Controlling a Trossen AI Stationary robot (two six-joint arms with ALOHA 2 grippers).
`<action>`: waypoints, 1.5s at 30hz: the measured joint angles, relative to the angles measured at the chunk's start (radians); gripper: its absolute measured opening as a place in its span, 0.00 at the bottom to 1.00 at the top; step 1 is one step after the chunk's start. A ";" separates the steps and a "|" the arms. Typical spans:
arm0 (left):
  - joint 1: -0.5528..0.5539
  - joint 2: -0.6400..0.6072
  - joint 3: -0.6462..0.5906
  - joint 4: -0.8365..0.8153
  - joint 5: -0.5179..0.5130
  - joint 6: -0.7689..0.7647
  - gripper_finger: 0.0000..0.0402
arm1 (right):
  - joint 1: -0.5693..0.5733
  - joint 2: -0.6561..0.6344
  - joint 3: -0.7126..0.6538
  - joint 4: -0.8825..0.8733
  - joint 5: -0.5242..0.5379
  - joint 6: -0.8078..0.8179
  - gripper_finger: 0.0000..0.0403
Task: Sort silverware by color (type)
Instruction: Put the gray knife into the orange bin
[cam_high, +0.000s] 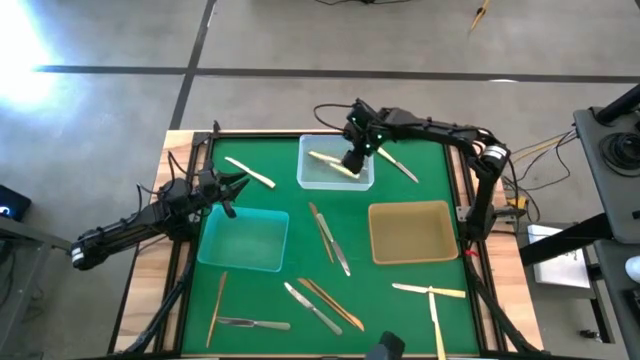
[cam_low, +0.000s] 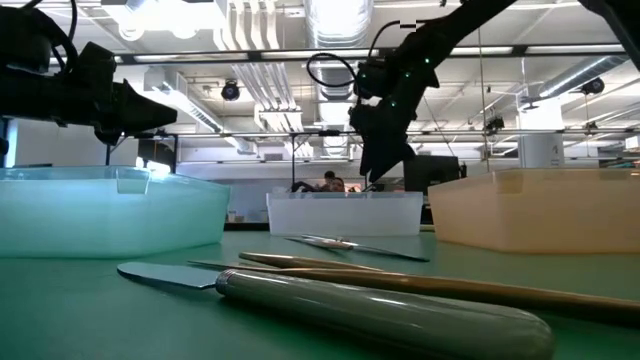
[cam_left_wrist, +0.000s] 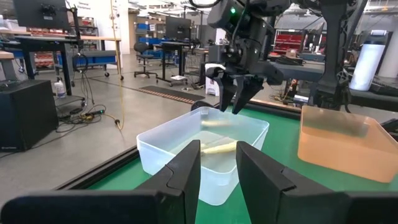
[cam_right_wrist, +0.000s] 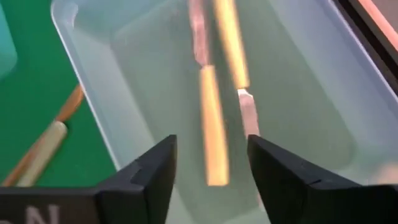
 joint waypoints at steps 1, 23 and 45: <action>0.000 0.000 0.000 0.000 0.000 0.000 0.22 | 0.004 -0.005 0.009 -0.016 0.001 0.033 0.49; 0.000 0.000 0.000 0.000 0.000 0.000 0.22 | 0.408 0.000 0.043 -0.147 0.200 0.556 0.40; 0.000 0.000 0.000 0.000 0.000 0.000 0.22 | 0.559 0.316 0.180 -0.021 0.252 0.881 0.37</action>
